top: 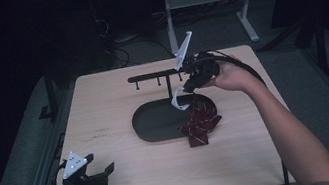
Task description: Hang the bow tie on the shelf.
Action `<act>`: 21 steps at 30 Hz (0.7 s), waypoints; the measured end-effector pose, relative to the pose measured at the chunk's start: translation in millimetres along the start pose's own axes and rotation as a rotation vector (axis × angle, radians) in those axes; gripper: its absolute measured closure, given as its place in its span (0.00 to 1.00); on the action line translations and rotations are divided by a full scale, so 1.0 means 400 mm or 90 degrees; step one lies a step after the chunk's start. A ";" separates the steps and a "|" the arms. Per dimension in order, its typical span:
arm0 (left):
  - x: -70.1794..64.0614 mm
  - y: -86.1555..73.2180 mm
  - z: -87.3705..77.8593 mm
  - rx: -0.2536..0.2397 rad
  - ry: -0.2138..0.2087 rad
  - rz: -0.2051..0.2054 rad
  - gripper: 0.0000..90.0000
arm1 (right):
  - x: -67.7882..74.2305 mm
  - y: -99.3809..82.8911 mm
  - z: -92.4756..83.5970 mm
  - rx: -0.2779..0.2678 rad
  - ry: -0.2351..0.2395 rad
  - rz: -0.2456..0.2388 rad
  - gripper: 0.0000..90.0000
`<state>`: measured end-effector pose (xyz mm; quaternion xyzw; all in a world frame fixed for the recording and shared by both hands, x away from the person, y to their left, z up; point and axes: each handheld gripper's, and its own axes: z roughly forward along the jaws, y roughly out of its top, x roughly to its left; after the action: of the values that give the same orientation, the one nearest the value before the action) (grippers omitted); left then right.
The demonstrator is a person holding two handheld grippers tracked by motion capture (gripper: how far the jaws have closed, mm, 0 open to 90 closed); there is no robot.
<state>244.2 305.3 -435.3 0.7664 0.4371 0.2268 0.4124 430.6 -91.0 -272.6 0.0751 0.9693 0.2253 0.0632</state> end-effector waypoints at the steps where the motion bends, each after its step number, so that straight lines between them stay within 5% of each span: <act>1: 0.000 0.000 0.000 -0.002 0.000 -0.001 0.18 | -0.002 0.001 0.000 0.001 0.000 0.000 0.93; 21: 0.006 -0.002 -0.001 -0.001 0.005 -0.007 0.18 | -0.058 0.025 -0.003 0.012 -0.015 0.031 0.93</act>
<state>244.7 307.6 -435.5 0.7627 0.4426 0.2279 0.4129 454.2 -86.8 -265.0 0.1021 0.9684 0.2169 0.0686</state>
